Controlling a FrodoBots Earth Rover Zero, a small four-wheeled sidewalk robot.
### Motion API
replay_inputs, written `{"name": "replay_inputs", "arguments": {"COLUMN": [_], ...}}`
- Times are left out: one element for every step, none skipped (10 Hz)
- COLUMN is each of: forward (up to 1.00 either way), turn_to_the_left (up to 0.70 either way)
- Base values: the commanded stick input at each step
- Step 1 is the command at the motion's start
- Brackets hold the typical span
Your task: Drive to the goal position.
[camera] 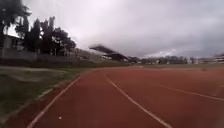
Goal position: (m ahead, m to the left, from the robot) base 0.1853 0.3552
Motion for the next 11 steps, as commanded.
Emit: {"name": "replay_inputs", "arguments": {"forward": [0.7,0.7,0.7,0.7,0.7,0.7,0.7,0.7,0.7,0.7,0.7], "turn_to_the_left": [0.14,0.14,0.14,0.14,0.14,0.14,0.14,0.14,0.14,0.14,0.14]}}
